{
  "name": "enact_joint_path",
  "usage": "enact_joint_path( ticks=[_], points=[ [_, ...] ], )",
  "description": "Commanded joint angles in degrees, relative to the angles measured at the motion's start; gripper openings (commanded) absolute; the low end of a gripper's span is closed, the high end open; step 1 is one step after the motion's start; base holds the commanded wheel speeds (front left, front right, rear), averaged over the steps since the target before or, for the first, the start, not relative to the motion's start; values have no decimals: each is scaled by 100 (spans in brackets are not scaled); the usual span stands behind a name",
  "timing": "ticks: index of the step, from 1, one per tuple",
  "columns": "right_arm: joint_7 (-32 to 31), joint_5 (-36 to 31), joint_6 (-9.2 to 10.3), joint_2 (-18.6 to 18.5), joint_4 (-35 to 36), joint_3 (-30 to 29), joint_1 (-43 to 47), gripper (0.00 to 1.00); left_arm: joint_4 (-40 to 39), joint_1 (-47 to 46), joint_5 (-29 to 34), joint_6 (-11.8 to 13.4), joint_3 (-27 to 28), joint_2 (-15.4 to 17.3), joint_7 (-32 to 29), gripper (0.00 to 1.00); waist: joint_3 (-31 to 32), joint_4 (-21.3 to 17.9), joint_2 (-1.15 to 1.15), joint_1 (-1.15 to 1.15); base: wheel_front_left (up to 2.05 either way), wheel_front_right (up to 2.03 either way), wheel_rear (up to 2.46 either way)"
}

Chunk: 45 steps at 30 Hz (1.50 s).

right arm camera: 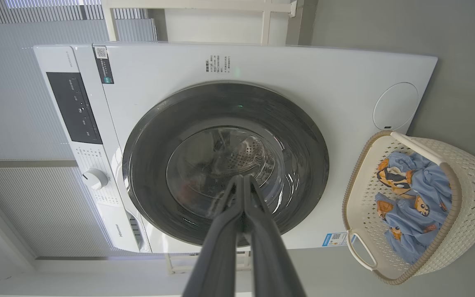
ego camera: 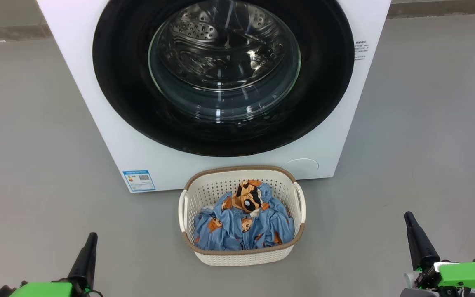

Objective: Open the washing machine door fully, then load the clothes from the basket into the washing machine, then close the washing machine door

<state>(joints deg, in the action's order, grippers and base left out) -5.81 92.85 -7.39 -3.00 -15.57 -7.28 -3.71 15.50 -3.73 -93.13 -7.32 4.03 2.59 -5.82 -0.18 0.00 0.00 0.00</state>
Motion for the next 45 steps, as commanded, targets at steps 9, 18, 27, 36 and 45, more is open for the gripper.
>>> enact_joint_path(
  ticks=[9,18,27,36,45],
  points=[
    [-39,-39,-10,-16,157,112,-244,0,-147,-241,55,-17,199,68,-27,0,0,0,0,0,0,0,0],
    [-43,-43,-10,-13,157,107,-245,0,-147,-242,60,-17,206,63,-32,0,0,0,0,0,0,0,0],
    [181,-256,-1,-18,-193,106,121,100,87,130,288,-1,-131,-16,184,100,0,-2,0,0,0,0,0],
    [339,-864,-2,-143,-186,240,73,100,10,103,881,-2,-180,22,337,100,-2,-11,0,0,0,0,0],
    [474,-1469,-2,-188,-174,332,33,100,-87,100,1433,-3,-252,45,472,100,3,-13,0,0,0,0,0]
  ],
)
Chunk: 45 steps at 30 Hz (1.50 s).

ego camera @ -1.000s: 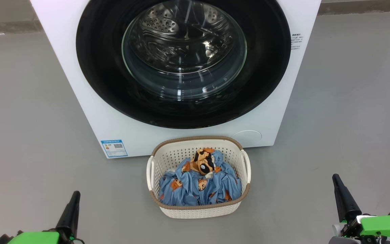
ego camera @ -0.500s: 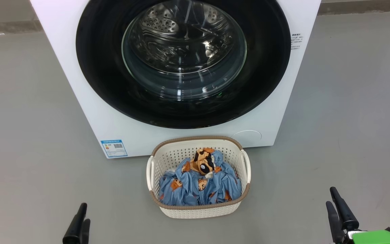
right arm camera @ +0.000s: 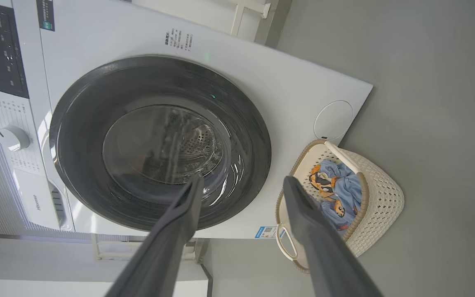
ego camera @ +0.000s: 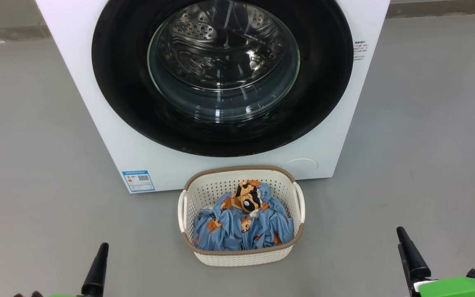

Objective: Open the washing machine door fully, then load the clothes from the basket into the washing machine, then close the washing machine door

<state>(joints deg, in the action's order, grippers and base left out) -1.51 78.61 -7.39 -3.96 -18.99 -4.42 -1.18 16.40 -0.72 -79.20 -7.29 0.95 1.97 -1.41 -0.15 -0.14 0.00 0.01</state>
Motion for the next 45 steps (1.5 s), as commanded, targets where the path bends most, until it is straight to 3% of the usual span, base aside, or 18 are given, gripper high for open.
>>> enact_joint_path(
  ticks=[1,45],
  points=[
    [61,-127,-2,-100,172,54,-224,100,-186,-203,115,-6,45,113,48,100,0,0,0,-1,0,0,0],
    [558,-3051,-6,-339,447,303,-144,100,-441,-166,3287,-13,-236,271,771,100,61,-22,0,-1,0,0,0]
  ],
)
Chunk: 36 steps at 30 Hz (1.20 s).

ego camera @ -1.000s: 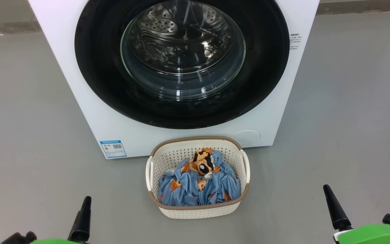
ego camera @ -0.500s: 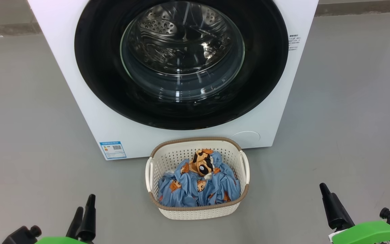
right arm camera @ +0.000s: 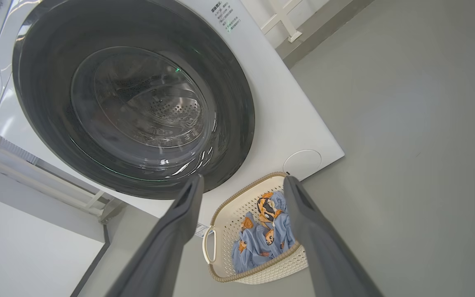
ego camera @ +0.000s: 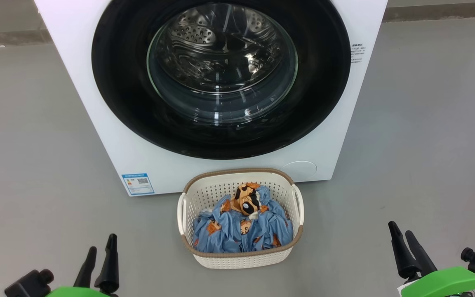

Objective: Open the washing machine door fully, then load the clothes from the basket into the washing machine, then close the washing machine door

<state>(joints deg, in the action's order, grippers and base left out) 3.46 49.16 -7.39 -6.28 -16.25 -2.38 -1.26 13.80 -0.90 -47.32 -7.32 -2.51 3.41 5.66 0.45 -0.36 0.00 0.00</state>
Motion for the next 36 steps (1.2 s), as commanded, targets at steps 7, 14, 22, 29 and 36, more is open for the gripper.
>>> enact_joint_path(
  ticks=[7,14,22,29,36],
  points=[
    [160,-509,-6,-160,192,75,-90,100,-197,-129,587,-10,95,156,181,100,21,-16,0,0,0,0,0],
    [257,-937,-7,-220,220,51,-27,100,-170,-123,1020,-11,52,183,299,100,24,-38,0,0,0,0,0],
    [335,-1452,-8,-225,312,-1,56,100,-162,-140,1530,-12,59,224,433,100,19,-41,0,0,0,0,0],
    [425,-1927,-8,-229,413,-126,130,100,-162,-148,2063,-13,78,259,567,100,19,-55,0,0,0,0,0],
    [480,-2346,-9,-273,500,-143,156,100,-168,-157,2530,-14,67,296,686,100,14,-67,0,0,0,0,0]
  ],
)
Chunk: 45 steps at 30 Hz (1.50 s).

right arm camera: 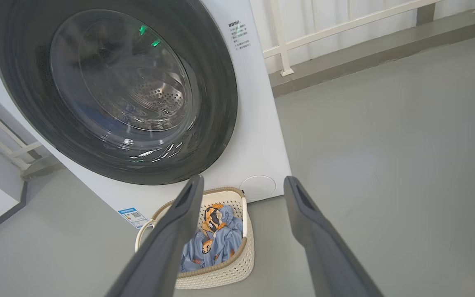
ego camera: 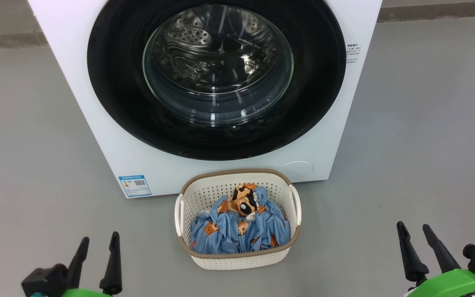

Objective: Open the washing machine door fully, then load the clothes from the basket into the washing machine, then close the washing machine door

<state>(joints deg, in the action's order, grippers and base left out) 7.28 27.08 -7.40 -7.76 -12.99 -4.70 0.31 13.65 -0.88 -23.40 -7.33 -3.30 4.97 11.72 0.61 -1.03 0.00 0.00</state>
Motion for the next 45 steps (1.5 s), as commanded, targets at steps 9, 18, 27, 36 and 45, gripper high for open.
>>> enact_joint_path(
  ticks=[9,18,27,36,45],
  points=[
    [184,-614,-8,-170,231,92,49,100,-157,-173,647,-15,145,171,215,100,-22,-3,0,0,0,0,0],
    [290,-1010,-9,-185,257,27,97,100,-99,-193,1027,-15,154,209,328,100,-39,-2,0,0,0,0,0],
    [282,-1037,-9,-114,327,-58,117,100,-23,-210,1025,-15,216,235,328,100,-31,-13,0,0,0,0,0],
    [258,-1046,-9,-79,388,-59,91,100,-26,-254,1357,-10,282,195,328,100,-47,-13,0,0,21,21,-43],
    [262,-1031,-9,-59,384,-59,92,100,9,-254,1405,-14,336,169,328,100,-49,-7,0,0,90,90,-181]
  ],
)
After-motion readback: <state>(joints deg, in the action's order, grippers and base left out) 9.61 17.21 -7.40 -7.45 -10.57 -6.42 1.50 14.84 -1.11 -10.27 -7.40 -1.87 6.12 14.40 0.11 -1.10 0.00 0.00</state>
